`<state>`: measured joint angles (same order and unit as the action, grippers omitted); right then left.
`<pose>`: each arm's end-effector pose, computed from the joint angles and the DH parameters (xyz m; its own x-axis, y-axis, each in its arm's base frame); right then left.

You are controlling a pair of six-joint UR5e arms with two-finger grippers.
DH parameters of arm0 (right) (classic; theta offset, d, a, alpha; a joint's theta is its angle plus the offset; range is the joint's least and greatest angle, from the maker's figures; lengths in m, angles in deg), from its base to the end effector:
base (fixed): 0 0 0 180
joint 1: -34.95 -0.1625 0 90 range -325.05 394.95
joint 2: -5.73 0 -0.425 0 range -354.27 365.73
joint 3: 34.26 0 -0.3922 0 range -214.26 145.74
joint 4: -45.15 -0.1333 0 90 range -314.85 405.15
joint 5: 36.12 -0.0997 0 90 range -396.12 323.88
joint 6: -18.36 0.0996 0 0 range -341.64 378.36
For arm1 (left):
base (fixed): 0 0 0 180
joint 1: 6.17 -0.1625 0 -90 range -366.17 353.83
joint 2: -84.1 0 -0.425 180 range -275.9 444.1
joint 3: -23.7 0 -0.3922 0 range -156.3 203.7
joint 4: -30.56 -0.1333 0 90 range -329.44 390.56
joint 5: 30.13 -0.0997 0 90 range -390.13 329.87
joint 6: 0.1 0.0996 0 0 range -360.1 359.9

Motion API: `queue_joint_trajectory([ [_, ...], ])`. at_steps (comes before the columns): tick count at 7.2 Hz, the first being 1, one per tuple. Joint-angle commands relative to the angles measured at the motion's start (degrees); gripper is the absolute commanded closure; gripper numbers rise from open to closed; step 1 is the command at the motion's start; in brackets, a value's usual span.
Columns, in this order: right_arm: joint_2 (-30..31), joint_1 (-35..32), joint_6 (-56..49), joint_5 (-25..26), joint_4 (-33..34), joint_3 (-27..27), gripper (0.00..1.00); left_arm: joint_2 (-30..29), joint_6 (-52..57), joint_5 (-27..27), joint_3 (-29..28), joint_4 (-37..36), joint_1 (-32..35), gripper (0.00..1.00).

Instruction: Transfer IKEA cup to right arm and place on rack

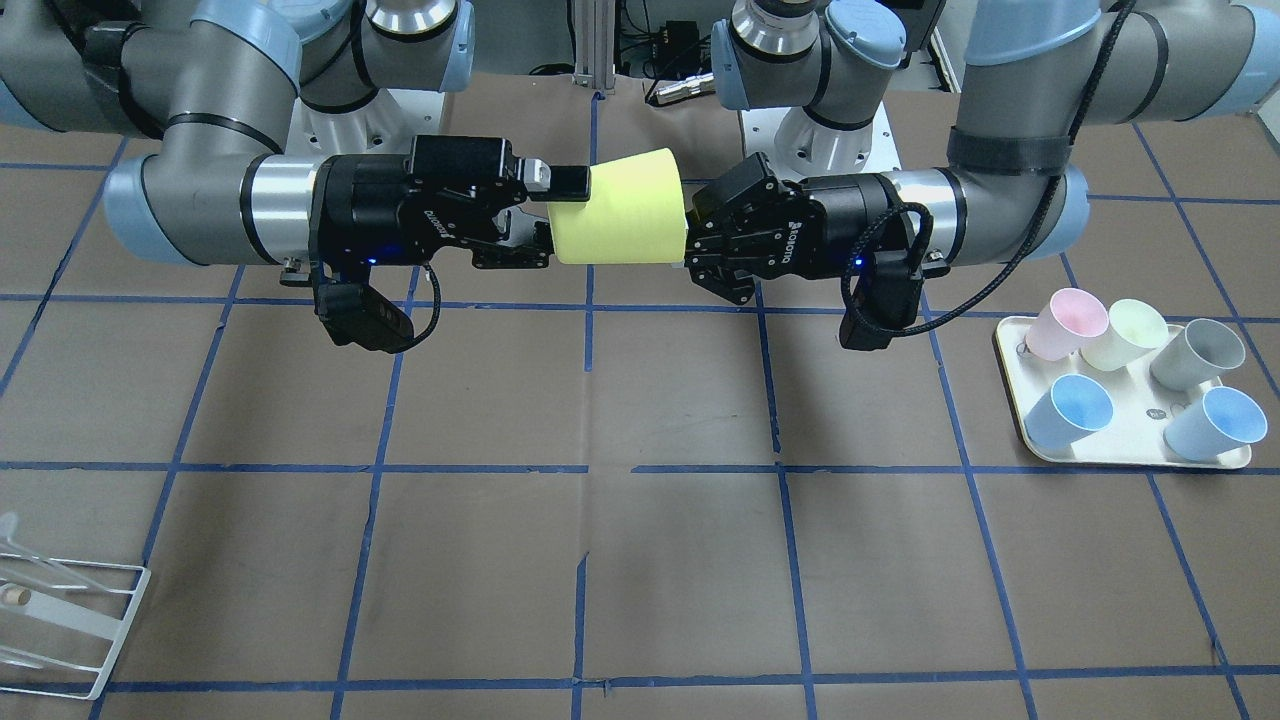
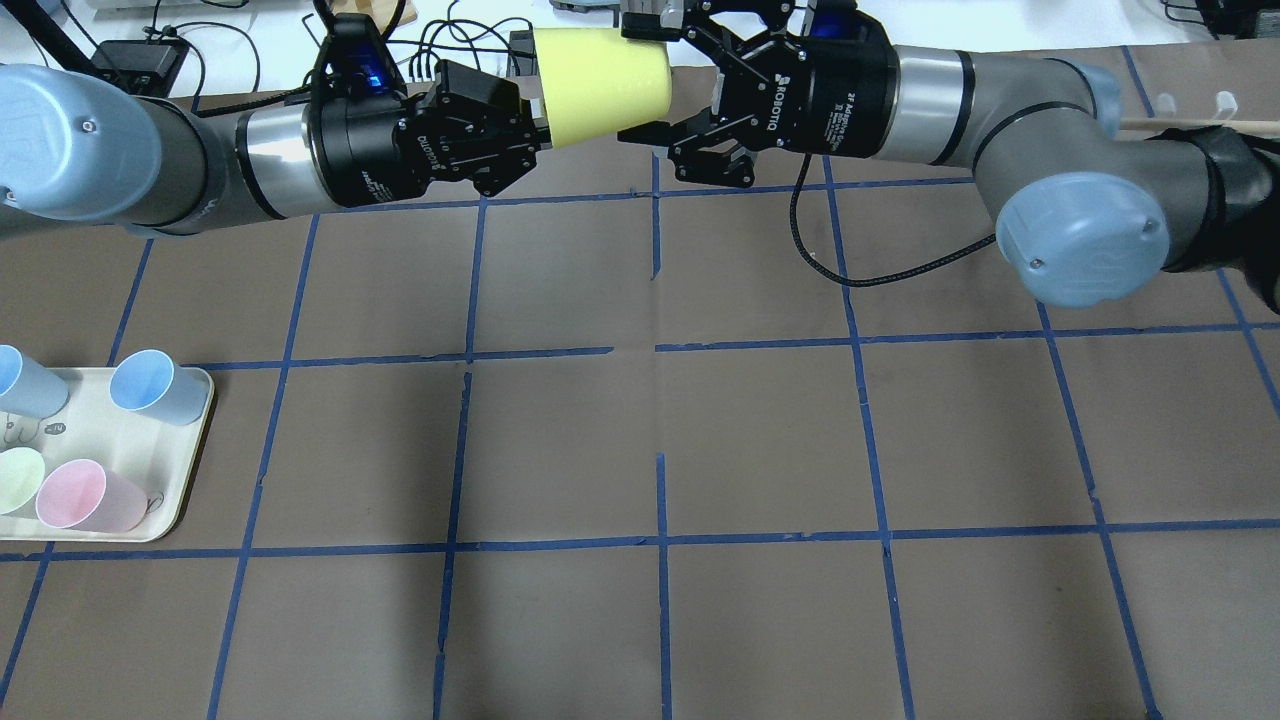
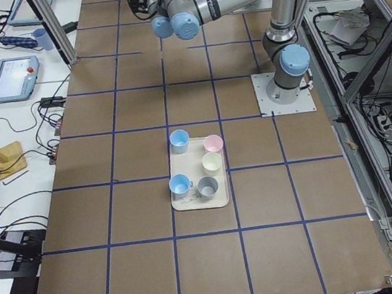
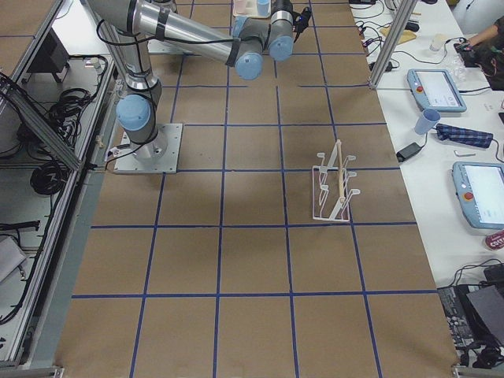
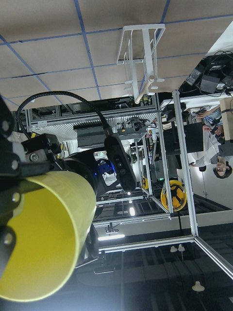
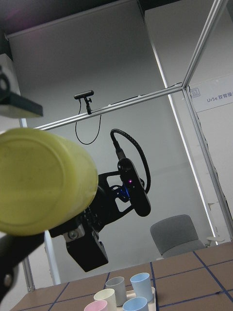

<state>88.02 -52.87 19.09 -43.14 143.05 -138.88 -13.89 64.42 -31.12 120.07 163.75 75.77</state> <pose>0.2122 -0.5279 0.4216 0.1320 0.2548 -0.9579 0.0352 0.9646 0.2614 -0.1617 -0.5189 0.4010 -0.0244 0.1192 0.9926 -0.1237 0.9849 -0.1213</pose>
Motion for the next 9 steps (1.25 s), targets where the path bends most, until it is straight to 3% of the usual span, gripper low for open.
queue_joint_trajectory([
  [1,-0.1,0.0,0.4,-0.1,0.0,0.0,0.26,0.1,0.0,-0.1,0.0,0.0,0.1,0.82],
  [2,-0.1,0.0,0.5,-0.1,0.0,0.0,0.31,0.1,0.1,-0.1,0.0,-0.1,0.1,0.51],
  [3,-0.2,0.1,0.5,-0.1,0.0,0.0,0.35,0.2,-0.3,-0.8,-0.1,0.0,0.1,0.01],
  [6,-0.2,0.7,0.7,0.0,0.0,0.2,0.36,0.9,-1.8,-1.2,-1.0,0.2,-1.0,0.00],
  [7,0.1,1.3,2.2,0.0,0.3,0.2,0.36,1.6,-5.6,-3.7,-1.2,-0.1,-2.7,0.00],
  [9,0.2,3.6,2.6,0.5,0.6,0.1,0.37,2.6,-10.2,-15.4,-3.5,-0.1,-7.6,0.00],
])
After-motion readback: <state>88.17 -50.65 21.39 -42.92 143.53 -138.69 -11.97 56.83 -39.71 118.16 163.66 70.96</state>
